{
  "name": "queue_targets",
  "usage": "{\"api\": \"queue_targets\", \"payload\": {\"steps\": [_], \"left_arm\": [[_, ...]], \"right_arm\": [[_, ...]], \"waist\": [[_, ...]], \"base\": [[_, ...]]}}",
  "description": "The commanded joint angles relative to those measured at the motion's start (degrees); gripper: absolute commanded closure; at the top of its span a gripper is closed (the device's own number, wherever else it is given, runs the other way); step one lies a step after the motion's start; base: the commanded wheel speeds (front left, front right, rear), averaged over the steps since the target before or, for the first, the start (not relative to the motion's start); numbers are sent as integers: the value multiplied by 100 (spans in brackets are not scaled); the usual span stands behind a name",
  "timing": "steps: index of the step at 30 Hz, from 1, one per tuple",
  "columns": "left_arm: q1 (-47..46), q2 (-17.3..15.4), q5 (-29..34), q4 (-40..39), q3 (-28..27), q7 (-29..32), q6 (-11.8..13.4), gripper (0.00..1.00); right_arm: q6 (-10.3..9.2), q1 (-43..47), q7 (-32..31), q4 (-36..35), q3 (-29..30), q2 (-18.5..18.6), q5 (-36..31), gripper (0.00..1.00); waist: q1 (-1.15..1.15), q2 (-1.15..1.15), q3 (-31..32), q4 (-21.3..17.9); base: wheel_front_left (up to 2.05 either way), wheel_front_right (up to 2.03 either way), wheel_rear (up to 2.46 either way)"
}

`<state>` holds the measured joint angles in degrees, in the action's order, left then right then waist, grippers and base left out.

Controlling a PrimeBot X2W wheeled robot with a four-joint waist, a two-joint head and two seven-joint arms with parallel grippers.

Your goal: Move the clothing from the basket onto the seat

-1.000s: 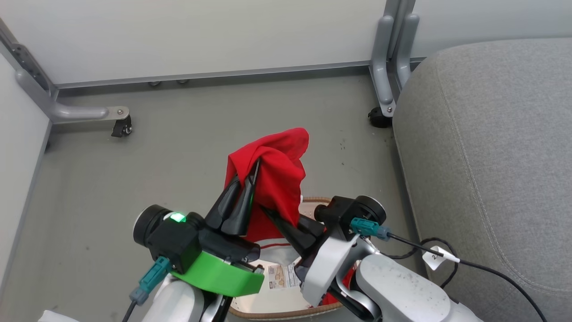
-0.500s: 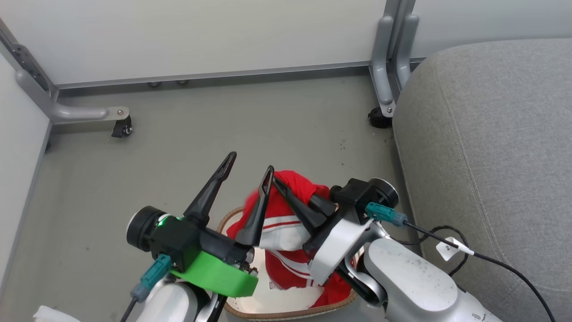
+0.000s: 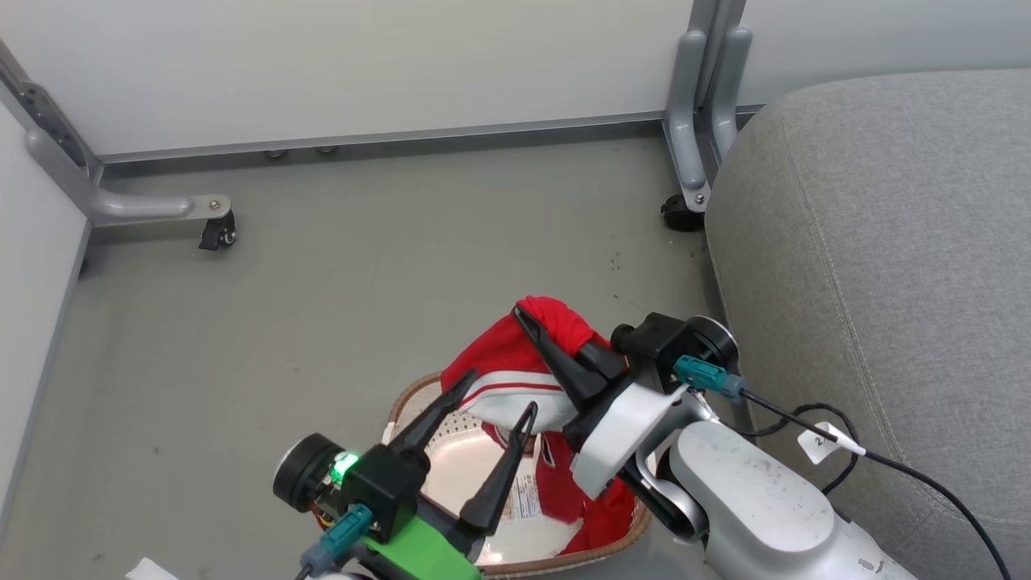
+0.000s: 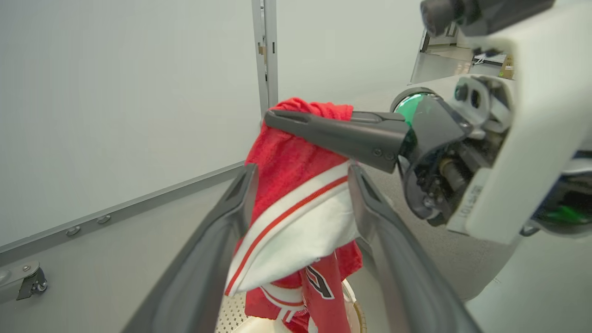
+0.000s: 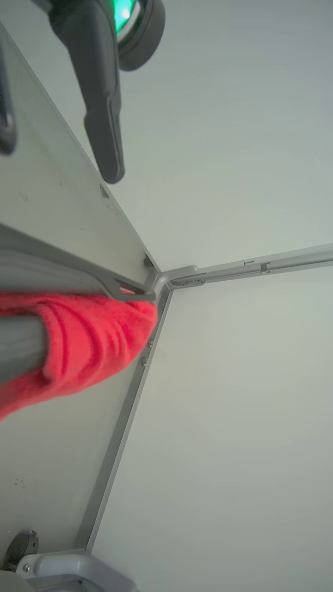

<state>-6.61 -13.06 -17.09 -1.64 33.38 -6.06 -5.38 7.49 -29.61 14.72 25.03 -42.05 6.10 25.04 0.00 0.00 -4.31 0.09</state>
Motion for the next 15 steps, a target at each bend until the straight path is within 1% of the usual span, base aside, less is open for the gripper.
{"api": "queue_targets", "payload": {"steps": [1, 9, 15], "left_arm": [[51, -40, 10, 33, 13, 24, -19, 0], [121, -95, -53, 214, 154, 39, -51, 0], [152, -96, -87, 295, 196, 3, -17, 0]], "right_arm": [[0, 58, 30, 29, 26, 6, -31, 100], [0, 145, 45, 131, 106, 17, -43, 100], [0, 219, 50, 178, 149, -3, -31, 100]], "waist": [[0, 0, 1, 4], [0, 0, 52, -38], [0, 0, 42, -213]], "base": [[0, 0, 0], [0, 0, 0], [0, 0, 0]]}}
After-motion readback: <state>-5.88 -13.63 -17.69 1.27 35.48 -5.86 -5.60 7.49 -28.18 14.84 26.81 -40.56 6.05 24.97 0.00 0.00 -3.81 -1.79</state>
